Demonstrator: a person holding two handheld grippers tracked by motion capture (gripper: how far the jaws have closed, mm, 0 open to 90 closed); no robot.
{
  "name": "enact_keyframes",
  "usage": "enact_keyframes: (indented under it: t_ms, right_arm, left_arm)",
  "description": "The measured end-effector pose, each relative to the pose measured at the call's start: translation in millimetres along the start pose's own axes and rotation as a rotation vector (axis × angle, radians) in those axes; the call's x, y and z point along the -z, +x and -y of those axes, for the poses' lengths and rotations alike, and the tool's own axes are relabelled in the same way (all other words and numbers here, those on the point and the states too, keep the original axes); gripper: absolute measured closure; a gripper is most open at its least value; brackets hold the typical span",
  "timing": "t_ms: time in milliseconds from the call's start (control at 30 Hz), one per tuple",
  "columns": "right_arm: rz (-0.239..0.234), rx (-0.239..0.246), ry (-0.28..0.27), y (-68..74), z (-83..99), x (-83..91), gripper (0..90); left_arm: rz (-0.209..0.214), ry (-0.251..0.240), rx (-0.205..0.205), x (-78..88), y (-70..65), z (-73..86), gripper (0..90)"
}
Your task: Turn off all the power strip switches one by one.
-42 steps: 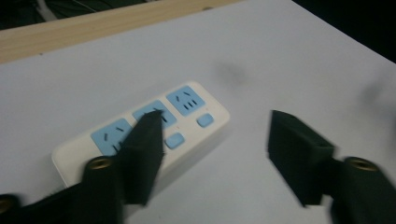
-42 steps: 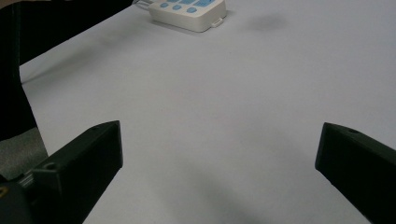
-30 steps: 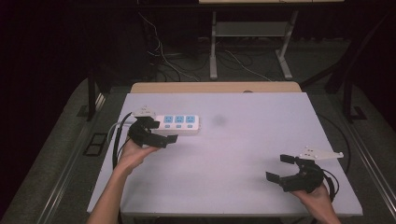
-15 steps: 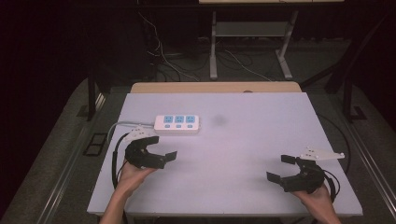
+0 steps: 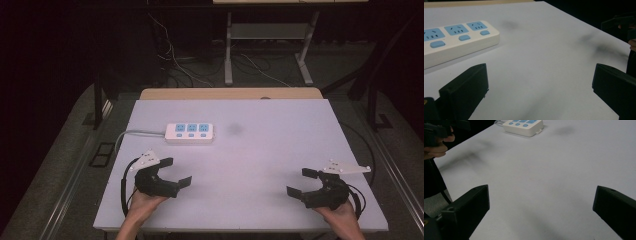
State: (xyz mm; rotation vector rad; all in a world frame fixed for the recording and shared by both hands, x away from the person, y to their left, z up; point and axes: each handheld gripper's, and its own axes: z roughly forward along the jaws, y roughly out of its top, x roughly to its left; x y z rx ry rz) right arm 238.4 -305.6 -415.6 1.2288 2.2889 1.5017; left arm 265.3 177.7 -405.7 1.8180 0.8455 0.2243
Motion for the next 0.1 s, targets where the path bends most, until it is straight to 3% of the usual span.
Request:
enact_keyframes:
  t_ms: [100]
  right_arm:
    - [-0.001,-0.002,0.003,1.1,1.7,0.8,0.6]
  left_arm:
    - [0.011,0.009,-0.016,-5.0,-2.7,0.7,0.0]
